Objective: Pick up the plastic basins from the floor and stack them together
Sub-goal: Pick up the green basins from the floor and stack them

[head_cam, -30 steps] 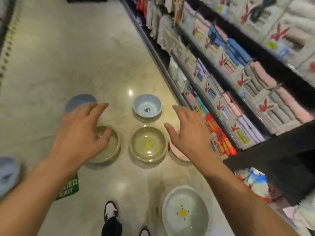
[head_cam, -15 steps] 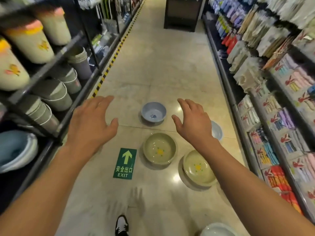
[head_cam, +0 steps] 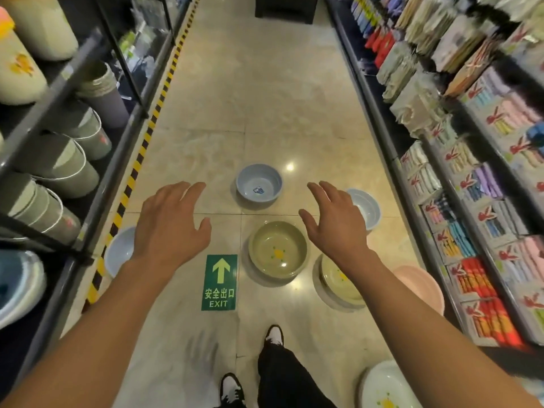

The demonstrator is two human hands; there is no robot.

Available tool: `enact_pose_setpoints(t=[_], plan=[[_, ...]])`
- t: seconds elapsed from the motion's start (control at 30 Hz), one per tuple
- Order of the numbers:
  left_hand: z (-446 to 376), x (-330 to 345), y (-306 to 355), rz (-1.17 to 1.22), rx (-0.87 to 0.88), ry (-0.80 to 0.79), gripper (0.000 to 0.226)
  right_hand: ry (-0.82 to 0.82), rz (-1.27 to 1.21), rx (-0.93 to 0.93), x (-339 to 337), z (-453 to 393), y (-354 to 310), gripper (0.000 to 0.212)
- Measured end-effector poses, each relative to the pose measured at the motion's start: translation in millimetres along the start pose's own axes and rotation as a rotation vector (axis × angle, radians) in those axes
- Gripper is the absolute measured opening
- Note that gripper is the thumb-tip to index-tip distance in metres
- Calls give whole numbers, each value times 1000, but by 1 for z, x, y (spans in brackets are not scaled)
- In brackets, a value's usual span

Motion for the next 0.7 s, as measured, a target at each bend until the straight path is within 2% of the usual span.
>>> enact_pose_setpoints(t=[0.2,0.37,0.6,0.7], plan=[[-77,48,11,8,77,-64,66,-58,25,58,36,-44,28,59],[-145,113,28,99,82,-116,62,-82,-18,138,86,-91,69,58],[-223,246,40,187,75,-147,61,-124,-126,303,204,-125,137,58],[-250,326,33,156,62,-247,66,-145,-153,371,276,-120,161,57]])
Point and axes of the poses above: each hand's wrist, its own z-axis away from the middle knuckle, its own x-axis out of the palm, y = z × x, the point moved 2 cm from there along -z, towards the middle knuckle, and after that the axes turned 1 degree about y, right-handed, at the moved point
